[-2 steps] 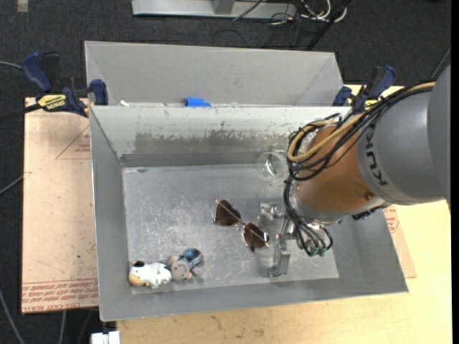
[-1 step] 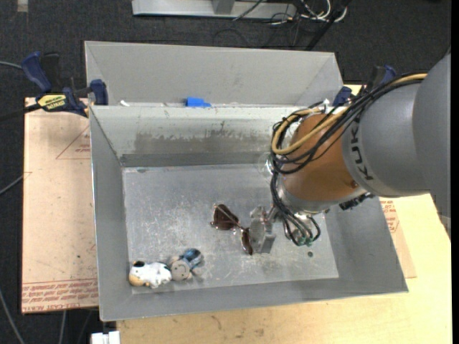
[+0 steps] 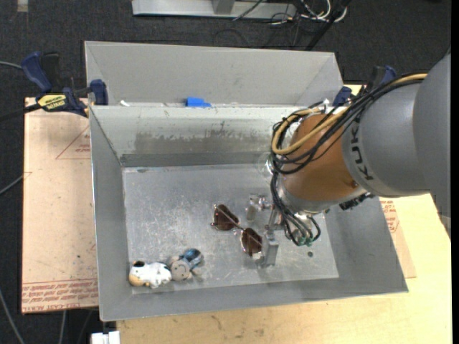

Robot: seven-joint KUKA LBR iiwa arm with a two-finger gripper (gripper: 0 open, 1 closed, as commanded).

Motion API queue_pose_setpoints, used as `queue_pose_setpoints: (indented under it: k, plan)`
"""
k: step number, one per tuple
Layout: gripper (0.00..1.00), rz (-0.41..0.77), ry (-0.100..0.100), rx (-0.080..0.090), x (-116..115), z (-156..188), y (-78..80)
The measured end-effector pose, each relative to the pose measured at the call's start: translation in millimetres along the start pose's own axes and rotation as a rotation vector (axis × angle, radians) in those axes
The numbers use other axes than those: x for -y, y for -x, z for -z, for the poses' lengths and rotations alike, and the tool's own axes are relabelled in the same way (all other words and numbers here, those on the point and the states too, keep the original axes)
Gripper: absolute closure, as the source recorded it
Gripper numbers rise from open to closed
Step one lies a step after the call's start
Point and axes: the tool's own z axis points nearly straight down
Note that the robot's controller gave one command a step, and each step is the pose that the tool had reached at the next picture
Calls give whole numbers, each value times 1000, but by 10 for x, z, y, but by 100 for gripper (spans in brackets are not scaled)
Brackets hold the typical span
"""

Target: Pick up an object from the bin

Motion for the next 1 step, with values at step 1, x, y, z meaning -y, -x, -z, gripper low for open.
queue_pose_setpoints:
  k: [1]
  plan:
    - [0, 0, 0, 0, 0, 0, 0]
